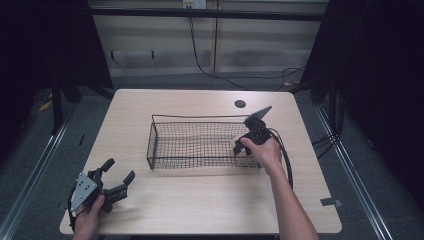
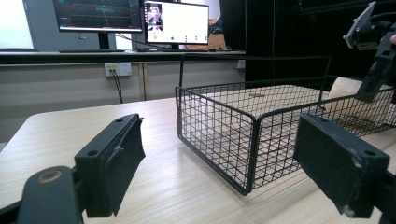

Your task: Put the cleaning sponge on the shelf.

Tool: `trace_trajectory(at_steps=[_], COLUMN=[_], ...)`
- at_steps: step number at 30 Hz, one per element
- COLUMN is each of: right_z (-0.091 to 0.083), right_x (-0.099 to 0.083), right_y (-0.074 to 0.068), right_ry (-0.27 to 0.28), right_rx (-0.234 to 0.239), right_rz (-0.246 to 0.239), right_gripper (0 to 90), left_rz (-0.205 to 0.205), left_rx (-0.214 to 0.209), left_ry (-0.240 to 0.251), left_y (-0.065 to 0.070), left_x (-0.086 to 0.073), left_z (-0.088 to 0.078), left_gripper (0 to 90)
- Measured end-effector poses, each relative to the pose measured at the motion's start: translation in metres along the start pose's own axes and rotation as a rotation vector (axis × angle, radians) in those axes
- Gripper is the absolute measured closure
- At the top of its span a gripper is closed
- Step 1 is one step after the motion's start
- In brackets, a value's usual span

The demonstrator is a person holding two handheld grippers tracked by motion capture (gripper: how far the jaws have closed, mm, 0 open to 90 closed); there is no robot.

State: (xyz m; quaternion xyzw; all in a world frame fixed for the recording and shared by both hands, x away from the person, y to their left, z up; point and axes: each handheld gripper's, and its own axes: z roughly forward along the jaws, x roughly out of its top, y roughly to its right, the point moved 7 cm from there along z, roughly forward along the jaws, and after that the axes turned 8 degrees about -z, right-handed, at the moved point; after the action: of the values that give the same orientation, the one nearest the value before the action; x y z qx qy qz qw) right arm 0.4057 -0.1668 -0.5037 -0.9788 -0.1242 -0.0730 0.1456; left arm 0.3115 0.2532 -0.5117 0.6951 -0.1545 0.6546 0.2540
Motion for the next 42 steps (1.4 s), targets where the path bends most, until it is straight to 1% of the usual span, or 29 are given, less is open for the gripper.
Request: trace_trajectory(at_steps=[3,4,6,9,11,13,15,19,22,24,27,31,32,33,36,39,40,41,42], right_z=[0.001,0.002,0.003,0.005,0.006,0.008,0.01,0.011,0.012,0.012,0.012,0.012,0.012,0.011,0.01,0.008,0.007,0.006,0.005], right_x=[0.0,0.0,-0.001,-0.001,-0.001,-0.001,-0.001,0.0,0.0,0.0,0.0,0.0,0.0,0.0,0.0,0.0,0.0,-0.001,-0.001], right_y=[-0.001,-0.001,-0.002,-0.003,-0.004,-0.005,-0.006,-0.007,-0.007,-0.007,-0.007,-0.008,-0.008,-0.008,-0.007,-0.007,-0.007,-0.006,-0.008], right_ry=[-0.008,-0.005,-0.018,-0.025,-0.019,-0.019,-0.027,-0.018,-0.016,-0.028,-0.034,-0.04,-0.037,-0.038,-0.031,-0.024,-0.024,-0.026,-0.023], right_rx=[-0.009,-0.009,-0.019,-0.034,-0.042,-0.05,-0.052,-0.062,-0.07,-0.074,-0.071,-0.057,-0.054,-0.057,-0.069,-0.07,-0.075,-0.071,-0.049], right_rz=[-0.002,-0.005,-0.013,-0.005,0.001,-0.005,-0.005,0.011,0.0,-0.002,0.005,-0.005,-0.003,-0.014,-0.01,-0.009,0.0,-0.004,-0.007], right_gripper=[28.5,28.5,28.5,28.5,28.4,28.4,28.4,28.3,28.1,27.9,27.6,26.3,25.0,23.1,19.6,15.6,15.0,15.5,16.2], left_rz=[0.004,0.0,0.0,0.0,0.0,0.0,0.0,0.0,0.0,0.001,0.001,0.0,0.0,0.0,0.0,0.0,0.0,0.0,0.0], left_rx=[-0.002,0.0,0.0,0.0,0.0,0.0,0.0,0.0,0.0,0.0,0.0,0.0,0.0,0.0,0.0,0.0,0.0,0.0,0.0], left_ry=[-0.001,0.0,0.0,0.0,0.0,0.0,0.0,0.0,0.0,0.0,0.0,0.0,0.0,0.0,0.0,0.0,0.0,0.0,0.0], left_y=[0.0,0.0,0.0,0.0,0.0,0.0,0.0,0.0,0.0,0.0,0.0,0.0,0.0,0.0,0.0,0.0,0.0,0.0,0.0], left_x=[0.0,0.0,0.0,0.0,0.0,0.0,0.0,0.0,0.0,0.0,0.0,0.0,0.0,0.0,0.0,0.0,0.0,0.0,0.0], left_z=[0.0,0.0,0.0,0.0,0.0,0.0,0.0,0.0,0.0,0.0,0.0,0.0,0.0,0.0,0.0,0.0,0.0,0.0,0.0], left_gripper=[15.7,15.7,15.7,15.7,15.7,15.7,15.7,15.7,15.7,15.7,15.7,15.7,15.7,15.7,15.7,15.7,15.7,15.7,15.7])
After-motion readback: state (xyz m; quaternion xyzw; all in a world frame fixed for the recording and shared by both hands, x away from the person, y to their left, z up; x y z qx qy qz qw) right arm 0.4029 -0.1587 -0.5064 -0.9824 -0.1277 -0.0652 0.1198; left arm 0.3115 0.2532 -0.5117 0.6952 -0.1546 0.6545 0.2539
